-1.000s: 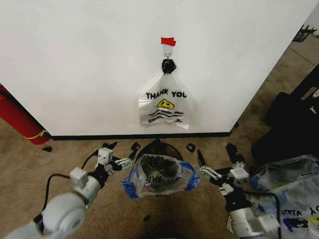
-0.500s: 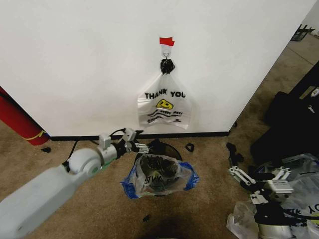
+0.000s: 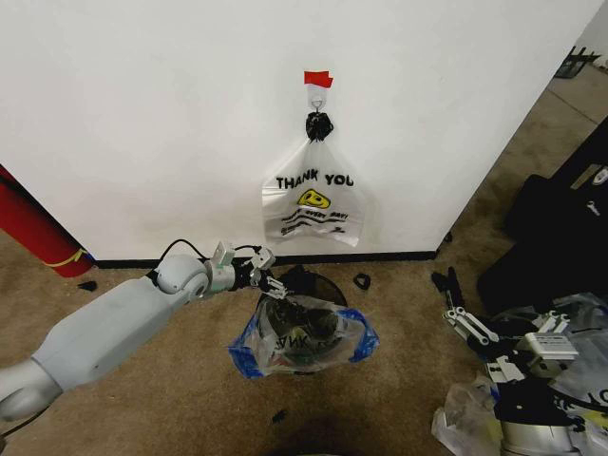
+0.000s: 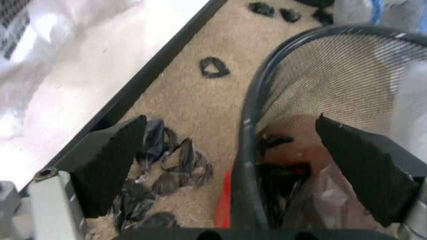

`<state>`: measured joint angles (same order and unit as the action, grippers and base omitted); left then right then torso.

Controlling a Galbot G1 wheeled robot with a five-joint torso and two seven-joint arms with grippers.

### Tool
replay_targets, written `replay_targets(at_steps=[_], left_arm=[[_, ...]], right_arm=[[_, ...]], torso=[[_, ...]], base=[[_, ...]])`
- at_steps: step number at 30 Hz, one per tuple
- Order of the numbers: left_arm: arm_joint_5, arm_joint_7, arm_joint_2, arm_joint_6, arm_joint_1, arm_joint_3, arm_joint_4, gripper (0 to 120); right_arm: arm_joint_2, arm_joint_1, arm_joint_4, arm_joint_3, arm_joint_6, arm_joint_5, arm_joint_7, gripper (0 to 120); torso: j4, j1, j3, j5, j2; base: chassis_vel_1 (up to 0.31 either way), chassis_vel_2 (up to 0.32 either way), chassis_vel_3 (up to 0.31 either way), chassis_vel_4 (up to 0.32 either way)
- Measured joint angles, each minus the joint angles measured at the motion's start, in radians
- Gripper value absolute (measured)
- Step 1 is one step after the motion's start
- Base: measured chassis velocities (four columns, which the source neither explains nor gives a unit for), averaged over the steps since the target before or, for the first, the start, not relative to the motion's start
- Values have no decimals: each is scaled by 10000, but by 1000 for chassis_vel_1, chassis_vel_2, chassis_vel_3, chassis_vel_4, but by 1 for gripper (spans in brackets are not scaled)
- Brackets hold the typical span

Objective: Pick up the garbage bag from the wall and place it over the trash bin.

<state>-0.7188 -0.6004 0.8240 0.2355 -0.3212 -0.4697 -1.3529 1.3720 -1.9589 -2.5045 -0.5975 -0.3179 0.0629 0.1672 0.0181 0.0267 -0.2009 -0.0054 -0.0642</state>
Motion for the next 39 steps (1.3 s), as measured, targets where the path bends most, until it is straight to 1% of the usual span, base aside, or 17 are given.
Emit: replay_targets(at_steps=[1,2,3,9,10,12,13,14,15,22,23,26,30,31,34,36,39], left_arm=[[-9,0,45,25,64,-46,61,98],[-95,-1,85,89,143,-95,87,93],[-95,-1,85,89,143,-95,87,93],[-140,-142,95,273,293,-351,134,69],[-140,-142,95,273,293,-351,134,69],[-114,-144,100,345,293,-366,146,61],[-221,-148,97,606,296,-356,89,51],[-259,-204,81,716,343,-382,81,44],[-259,-204,81,716,343,-382,81,44],[-215,-411,126,839,559,-631,325,16],[-215,-411,126,839,559,-631,325,16],[-541,-432,37,872,550,-614,180,4],[-1516,-17,-93,1026,290,-279,-169,3],[-1516,-17,-93,1026,290,-279,-169,3],[-2310,678,-313,1290,-136,130,-776,3],[-2870,1317,-557,1566,-515,515,-1425,3],[-3171,1790,-859,1799,-925,938,-1988,3]], right_arm=[[-22,4,2,4,24,7,0,100],[-38,21,6,8,37,14,4,100],[-38,21,6,8,37,14,4,100],[-54,65,20,85,35,17,29,100],[-54,65,20,85,35,17,29,100],[-55,89,24,96,34,17,36,100],[-56,113,28,101,35,17,88,100],[-58,130,29,95,34,31,159,100],[-58,130,29,95,34,31,159,100],[-67,126,35,14,155,192,303,100],[-67,126,35,14,155,192,303,100],[-70,133,38,11,158,193,365,100],[-72,223,41,100,183,192,406,100],[-72,223,41,100,183,192,406,100],[-109,298,44,171,285,266,467,100],[-158,346,45,187,320,296,531,100],[-224,382,45,246,395,348,593,100]], torso=[[-1,0,0,1,0],[-1,0,0,1,0],[-1,0,0,1,0],[0,-1,1,1,-2],[0,-1,1,1,-2],[-1,-1,1,0,-2],[0,-1,1,0,-2],[0,-1,1,-1,-2],[0,-1,1,-1,-2],[1,-1,1,0,-2],[1,-1,1,0,-2],[1,-1,0,-2,-1],[1,-1,1,0,-2],[1,-1,1,0,-2],[1,-1,0,0,-2],[0,-1,2,-1,-2],[2,-1,1,0,-2]], base=[[0,0,0,0],[0,0,0,0],[0,0,0,0],[0,0,0,0],[0,0,0,0],[0,0,0,0],[0,0,0,0],[0,0,0,0],[0,0,0,0],[0,0,0,0],[0,0,0,0],[0,0,0,0],[0,0,0,0],[0,0,0,0],[0,0,0,0],[0,0,0,0],[0,0,0,0]])
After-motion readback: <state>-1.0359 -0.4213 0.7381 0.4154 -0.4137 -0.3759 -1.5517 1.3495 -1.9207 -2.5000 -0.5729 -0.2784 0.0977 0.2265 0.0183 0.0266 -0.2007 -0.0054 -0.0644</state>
